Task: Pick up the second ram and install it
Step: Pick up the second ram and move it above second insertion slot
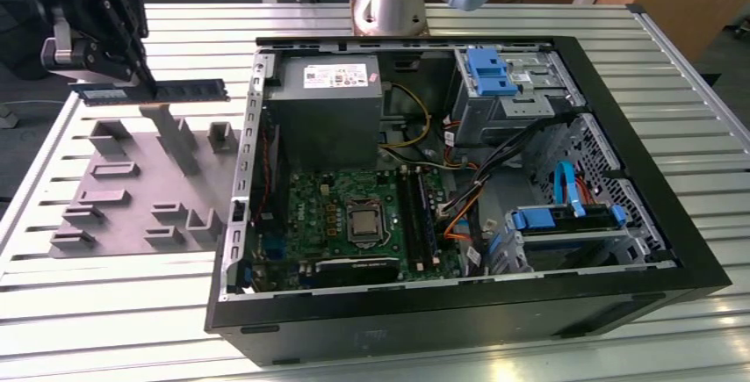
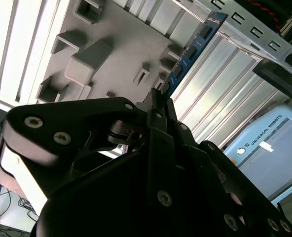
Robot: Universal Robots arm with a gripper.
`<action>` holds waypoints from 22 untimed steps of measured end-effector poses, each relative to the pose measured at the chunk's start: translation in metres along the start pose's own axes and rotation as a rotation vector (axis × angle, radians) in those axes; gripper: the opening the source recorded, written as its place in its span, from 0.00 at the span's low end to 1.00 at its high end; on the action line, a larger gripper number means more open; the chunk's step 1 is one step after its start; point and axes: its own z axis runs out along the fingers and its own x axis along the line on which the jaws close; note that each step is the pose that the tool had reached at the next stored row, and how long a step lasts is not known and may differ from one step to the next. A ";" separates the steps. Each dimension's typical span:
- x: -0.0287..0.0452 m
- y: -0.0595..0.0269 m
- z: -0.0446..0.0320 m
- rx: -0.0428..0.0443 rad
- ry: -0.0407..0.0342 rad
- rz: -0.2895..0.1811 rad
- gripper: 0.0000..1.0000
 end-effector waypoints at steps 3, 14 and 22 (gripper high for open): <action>0.0000 -0.0062 -0.0001 0.0001 0.0002 0.000 0.14; -0.0001 -0.0276 -0.0005 -0.0001 0.0001 0.000 0.14; -0.0001 -0.0395 -0.0007 0.0000 0.0001 0.000 0.14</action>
